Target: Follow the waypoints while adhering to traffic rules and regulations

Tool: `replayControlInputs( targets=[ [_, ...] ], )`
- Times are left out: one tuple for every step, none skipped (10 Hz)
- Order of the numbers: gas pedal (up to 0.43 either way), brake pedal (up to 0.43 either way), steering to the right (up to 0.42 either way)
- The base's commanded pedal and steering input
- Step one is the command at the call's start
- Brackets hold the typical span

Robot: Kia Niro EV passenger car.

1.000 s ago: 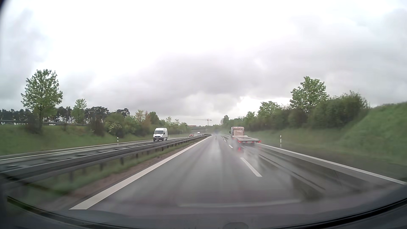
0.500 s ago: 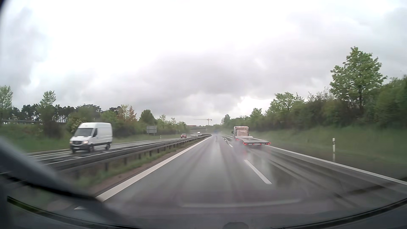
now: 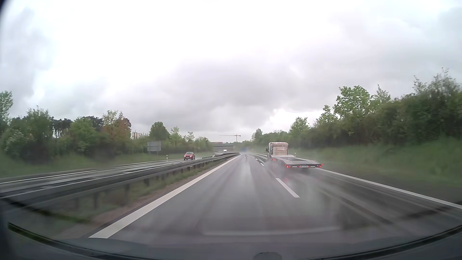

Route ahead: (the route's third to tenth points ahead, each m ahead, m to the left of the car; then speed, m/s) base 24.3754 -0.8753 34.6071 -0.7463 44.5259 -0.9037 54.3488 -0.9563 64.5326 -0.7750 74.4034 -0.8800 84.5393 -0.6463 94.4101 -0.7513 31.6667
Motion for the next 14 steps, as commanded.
replayControlInputs(
  targets=[
    [0.248,0.0,-0.002],
    [0.248,0.0,-0.002],
    [0.248,0.0,-0.002],
    [0.248,0.0,-0.001],
    [0.248,0.0,-0.001],
    [0.248,0.0,-0.001],
    [0.248,0.0,-0.001],
    [0.248,0.0,-0.001],
    [0.248,0.0,-0.001],
    [0.248,0.0,-0.001],
    [0.24,0.0,-0.001],
    [0.24,0.0,-0.001],
    [0.24,0.0,-0.001],
    [0.24,0.0,-0.001]
  ],
)
